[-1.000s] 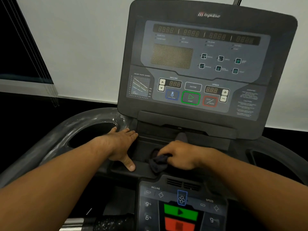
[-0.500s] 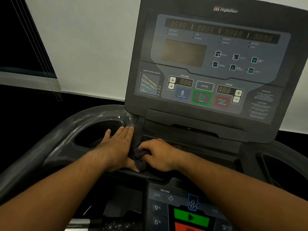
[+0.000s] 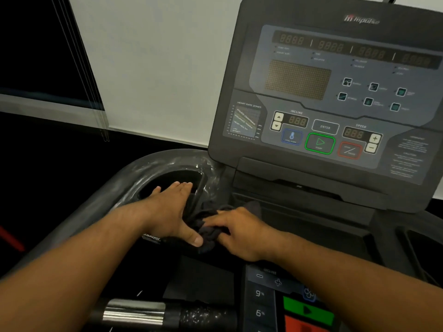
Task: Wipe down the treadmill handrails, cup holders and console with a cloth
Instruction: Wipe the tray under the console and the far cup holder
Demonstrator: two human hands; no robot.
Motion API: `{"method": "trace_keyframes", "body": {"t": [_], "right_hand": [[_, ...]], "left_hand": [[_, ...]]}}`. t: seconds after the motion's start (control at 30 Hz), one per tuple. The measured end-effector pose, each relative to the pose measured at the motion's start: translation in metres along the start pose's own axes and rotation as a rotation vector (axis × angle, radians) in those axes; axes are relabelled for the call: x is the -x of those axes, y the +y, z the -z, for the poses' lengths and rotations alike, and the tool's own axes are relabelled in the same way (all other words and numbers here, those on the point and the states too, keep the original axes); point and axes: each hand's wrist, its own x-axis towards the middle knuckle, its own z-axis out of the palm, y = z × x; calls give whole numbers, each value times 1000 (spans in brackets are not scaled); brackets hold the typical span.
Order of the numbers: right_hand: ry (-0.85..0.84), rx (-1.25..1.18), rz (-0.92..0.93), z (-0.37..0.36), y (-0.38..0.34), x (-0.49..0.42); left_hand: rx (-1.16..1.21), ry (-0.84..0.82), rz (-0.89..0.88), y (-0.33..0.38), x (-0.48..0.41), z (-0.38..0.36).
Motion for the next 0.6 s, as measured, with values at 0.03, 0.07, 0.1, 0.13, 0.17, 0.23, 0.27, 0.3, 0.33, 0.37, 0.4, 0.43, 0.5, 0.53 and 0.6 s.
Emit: {"method": "trace_keyframes", "body": {"t": [0.03, 0.07, 0.1, 0.13, 0.17, 0.23, 0.27, 0.3, 0.33, 0.37, 0.4, 0.43, 0.5, 0.53, 0.6], "right_hand": [[-7, 6, 12, -2, 0, 2], [0, 24, 9, -2, 2, 1], [11, 51, -19, -1, 4, -4], [20, 85, -74, 0, 6, -12], [19, 121, -146, 2, 8, -23], [-24, 200, -282, 6, 8, -47], [-51, 236, -333, 4, 7, -58], [-65, 260, -376, 2, 4, -67], [-67, 271, -410, 0, 1, -73], [-68, 268, -434, -2, -2, -76], [-70, 264, -444, -4, -4, -76], [-81, 257, -441, -5, -7, -75], [-102, 271, -386, -9, -14, -68], [-102, 280, -344, -13, -19, -63], [-86, 287, -258, -23, -31, -50]], "left_hand": [[44, -16, -7, -6, 5, 5], [77, -24, -6, -12, 9, 8], [95, -20, -6, -18, 11, 10], [102, -16, -6, -25, 12, 10], [103, -14, -11, -30, 12, 11], [102, -4, -16, -37, 12, 8], [106, -6, -14, -39, 12, 7], [113, -7, -16, -39, 12, 5], [119, -9, -16, -41, 12, 3], [120, -13, -20, -40, 14, 2], [111, -16, -22, -39, 16, 2], [96, -17, -30, -37, 18, 2], [72, -22, -51, -33, 20, 2], [61, -18, -68, -33, 19, 2], [31, -31, -91, -34, 15, 0]]}}
